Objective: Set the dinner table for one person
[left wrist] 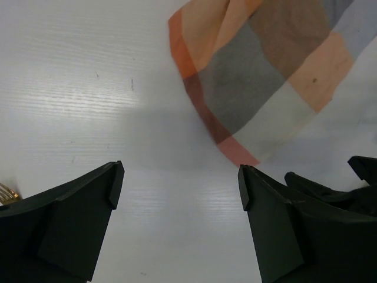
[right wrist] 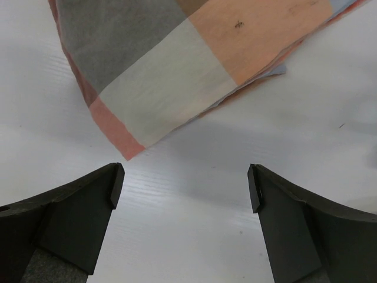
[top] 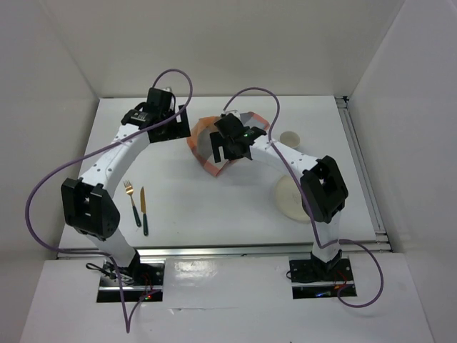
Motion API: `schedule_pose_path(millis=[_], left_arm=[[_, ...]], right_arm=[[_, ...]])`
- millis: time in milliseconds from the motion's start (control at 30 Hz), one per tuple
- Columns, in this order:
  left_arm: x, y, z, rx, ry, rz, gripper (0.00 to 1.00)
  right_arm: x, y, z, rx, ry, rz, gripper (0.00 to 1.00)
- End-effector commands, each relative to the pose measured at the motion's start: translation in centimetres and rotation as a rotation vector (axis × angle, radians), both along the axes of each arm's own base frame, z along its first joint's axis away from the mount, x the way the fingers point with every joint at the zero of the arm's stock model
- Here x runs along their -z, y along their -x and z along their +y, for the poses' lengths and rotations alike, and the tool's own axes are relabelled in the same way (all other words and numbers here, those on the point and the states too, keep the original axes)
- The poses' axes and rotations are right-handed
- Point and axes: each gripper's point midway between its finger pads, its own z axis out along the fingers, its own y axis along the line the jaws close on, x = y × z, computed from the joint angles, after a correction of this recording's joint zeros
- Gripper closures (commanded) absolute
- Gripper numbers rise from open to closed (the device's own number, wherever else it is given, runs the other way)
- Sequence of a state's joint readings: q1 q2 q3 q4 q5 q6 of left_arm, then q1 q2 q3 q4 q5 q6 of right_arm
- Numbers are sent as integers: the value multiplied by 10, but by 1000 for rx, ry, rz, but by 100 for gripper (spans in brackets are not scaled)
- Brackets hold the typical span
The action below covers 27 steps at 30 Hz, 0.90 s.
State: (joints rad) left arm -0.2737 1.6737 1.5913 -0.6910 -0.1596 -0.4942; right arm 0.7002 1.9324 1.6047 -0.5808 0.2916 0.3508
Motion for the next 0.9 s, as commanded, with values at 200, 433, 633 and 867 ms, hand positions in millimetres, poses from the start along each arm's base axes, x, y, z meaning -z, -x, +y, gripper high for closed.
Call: schedule_pose_path(millis=[200, 433, 633, 867], left_arm=[[-33, 5, -14, 52, 100, -74, 2], [-18, 14, -16, 66, 115, -32, 3], [40, 30, -65, 218, 257, 168, 4], [104, 45, -119, 161, 597, 322, 10]], right_arm=[[-23, 13, 20, -35, -106, 16, 0], [-30, 30, 24, -63, -197, 29, 0], [-63, 35, 0, -12, -332, -56, 6], [-102, 40, -39, 66, -325, -179, 7]])
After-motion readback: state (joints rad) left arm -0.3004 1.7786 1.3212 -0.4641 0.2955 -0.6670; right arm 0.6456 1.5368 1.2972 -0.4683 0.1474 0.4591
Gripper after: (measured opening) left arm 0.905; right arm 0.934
